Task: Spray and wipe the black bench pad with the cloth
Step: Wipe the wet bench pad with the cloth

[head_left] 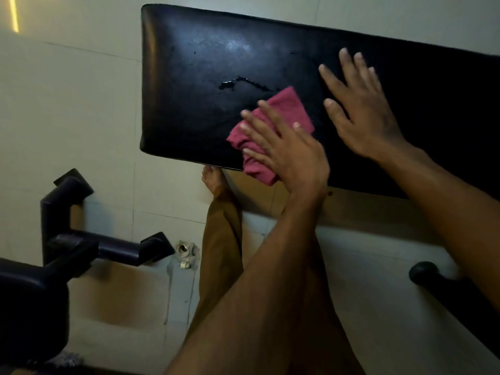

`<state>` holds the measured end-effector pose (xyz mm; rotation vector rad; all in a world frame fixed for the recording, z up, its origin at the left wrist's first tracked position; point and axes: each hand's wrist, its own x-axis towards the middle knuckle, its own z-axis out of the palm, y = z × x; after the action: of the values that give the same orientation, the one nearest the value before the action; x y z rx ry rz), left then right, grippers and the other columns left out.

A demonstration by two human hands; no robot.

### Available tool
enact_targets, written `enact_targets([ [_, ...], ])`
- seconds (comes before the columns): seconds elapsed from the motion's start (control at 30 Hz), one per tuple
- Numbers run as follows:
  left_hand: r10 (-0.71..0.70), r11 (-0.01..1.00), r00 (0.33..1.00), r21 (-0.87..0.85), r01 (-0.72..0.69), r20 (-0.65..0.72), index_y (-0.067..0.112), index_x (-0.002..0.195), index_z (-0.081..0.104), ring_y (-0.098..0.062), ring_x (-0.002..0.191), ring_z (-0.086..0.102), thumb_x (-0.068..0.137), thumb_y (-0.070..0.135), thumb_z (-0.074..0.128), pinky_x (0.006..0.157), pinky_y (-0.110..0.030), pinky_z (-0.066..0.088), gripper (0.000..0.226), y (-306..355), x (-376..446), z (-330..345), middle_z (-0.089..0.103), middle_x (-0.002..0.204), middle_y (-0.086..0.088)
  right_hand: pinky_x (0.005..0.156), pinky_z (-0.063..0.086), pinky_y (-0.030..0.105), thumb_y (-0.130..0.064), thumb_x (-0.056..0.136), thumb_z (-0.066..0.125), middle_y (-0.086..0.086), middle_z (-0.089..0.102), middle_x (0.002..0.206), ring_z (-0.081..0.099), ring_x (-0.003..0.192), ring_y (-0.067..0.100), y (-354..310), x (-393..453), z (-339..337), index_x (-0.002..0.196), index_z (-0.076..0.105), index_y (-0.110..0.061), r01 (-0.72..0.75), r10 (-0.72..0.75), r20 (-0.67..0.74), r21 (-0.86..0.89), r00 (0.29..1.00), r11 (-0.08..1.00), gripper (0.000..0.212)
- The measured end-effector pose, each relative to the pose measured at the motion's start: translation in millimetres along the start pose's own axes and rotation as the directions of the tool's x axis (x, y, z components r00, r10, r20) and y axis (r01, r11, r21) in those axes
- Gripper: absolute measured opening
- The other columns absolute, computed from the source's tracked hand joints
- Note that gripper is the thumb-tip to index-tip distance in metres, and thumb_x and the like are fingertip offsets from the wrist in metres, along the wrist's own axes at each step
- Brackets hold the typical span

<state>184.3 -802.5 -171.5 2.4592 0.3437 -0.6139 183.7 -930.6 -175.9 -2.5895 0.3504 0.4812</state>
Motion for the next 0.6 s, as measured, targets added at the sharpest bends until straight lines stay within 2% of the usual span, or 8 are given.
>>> enact_targets([
  [0.1, 0.272, 0.937, 0.948, 0.176, -0.3, 0.168, 0.016, 0.161, -0.01, -0.031, 0.153, -0.024, 0.108, 0.03, 0.031, 0.119, -0.056, -0.02, 0.069, 2.4, -19.5, 21.8, -0.028, 0.164, -0.013, 0.126, -0.002, 0.041, -0.03, 0.109, 0.031, 0.008, 0.003, 0.17, -0.002, 0.157, 0.028, 15.1, -10.0, -4.0, 0.16, 0.021, -0.024, -0.035, 0.037, -0.027, 0.054, 0.999, 0.998, 0.053],
  [0.23, 0.434, 0.808, 0.86, 0.307, -0.503, 0.267, 0.014, 0.162, -0.005, -0.031, 0.155, -0.018, 0.108, 0.034, 0.026, 0.121, -0.056, -0.015, 0.065, -12.9, -8.5, 19.7, -0.016, 0.168, -0.016, 0.127, 0.001, 0.039, -0.027, 0.109, 0.03, 0.008, 0.008, 0.17, 0.001, 0.157, 0.025, 29.5, -19.6, -8.4, 0.16, 0.024, -0.02, -0.143, 0.161, -0.1, 0.161, 0.982, 0.976, 0.051],
  [0.33, 0.565, 0.661, 0.745, 0.346, -0.666, 0.354, 0.012, 0.162, 0.0, -0.032, 0.156, -0.011, 0.108, 0.036, 0.022, 0.123, -0.054, -0.012, 0.063, -26.9, 6.8, 10.0, -0.008, 0.169, -0.018, 0.126, 0.0, 0.041, -0.027, 0.109, 0.032, 0.008, 0.007, 0.17, 0.001, 0.157, 0.027, 30.4, -24.4, -7.5, 0.16, 0.025, -0.02, -0.148, 0.165, -0.098, 0.165, 0.981, 0.975, 0.052],
  [0.43, 0.669, 0.465, 0.588, 0.361, -0.808, 0.454, 0.013, 0.162, 0.007, -0.03, 0.157, -0.003, 0.108, 0.036, 0.023, 0.125, -0.052, -0.007, 0.06, -39.9, 32.3, -8.2, 0.0, 0.17, -0.016, 0.126, -0.001, 0.042, -0.027, 0.108, 0.035, 0.007, 0.003, 0.17, -0.002, 0.157, 0.027, 28.5, -26.4, -4.2, 0.161, 0.021, -0.022, -0.164, 0.175, -0.086, 0.122, 0.981, 0.979, 0.054],
  [0.5, 0.71, 0.364, 0.517, 0.379, -0.85, 0.477, 0.015, 0.162, 0.012, -0.029, 0.157, 0.004, 0.109, 0.036, 0.026, 0.125, -0.052, -0.003, 0.059, -48.8, 55.8, -26.5, 0.007, 0.17, -0.015, 0.127, -0.001, 0.045, -0.026, 0.107, 0.037, 0.009, 0.001, 0.17, -0.003, 0.156, 0.029, 22.4, -25.9, -0.2, 0.161, 0.017, -0.022, -0.193, 0.198, -0.099, 0.056, 0.975, 0.98, 0.058],
  [0.53, 0.716, 0.361, 0.526, 0.401, -0.842, 0.459, 0.015, 0.162, 0.014, -0.03, 0.157, 0.007, 0.109, 0.037, 0.026, 0.125, -0.053, -0.002, 0.059, -52.8, 68.5, -36.6, 0.01, 0.169, -0.016, 0.127, -0.001, 0.047, -0.026, 0.107, 0.038, 0.01, -0.001, 0.17, -0.004, 0.156, 0.031, 17.0, -25.1, 3.3, 0.162, 0.014, -0.021, -0.219, 0.22, -0.109, 0.02, 0.97, 0.976, 0.06],
  [0.6, 0.705, 0.431, 0.605, 0.454, -0.78, 0.371, 0.013, 0.161, 0.016, -0.033, 0.156, 0.009, 0.109, 0.037, 0.028, 0.125, -0.054, 0.0, 0.059, -59.7, 93.4, -55.9, 0.011, 0.168, -0.019, 0.126, -0.003, 0.051, -0.029, 0.107, 0.036, 0.013, -0.003, 0.169, -0.005, 0.156, 0.034, 2.8, -22.2, 12.5, 0.162, 0.009, -0.018, -0.289, 0.284, -0.146, -0.019, 0.948, 0.957, 0.062],
])
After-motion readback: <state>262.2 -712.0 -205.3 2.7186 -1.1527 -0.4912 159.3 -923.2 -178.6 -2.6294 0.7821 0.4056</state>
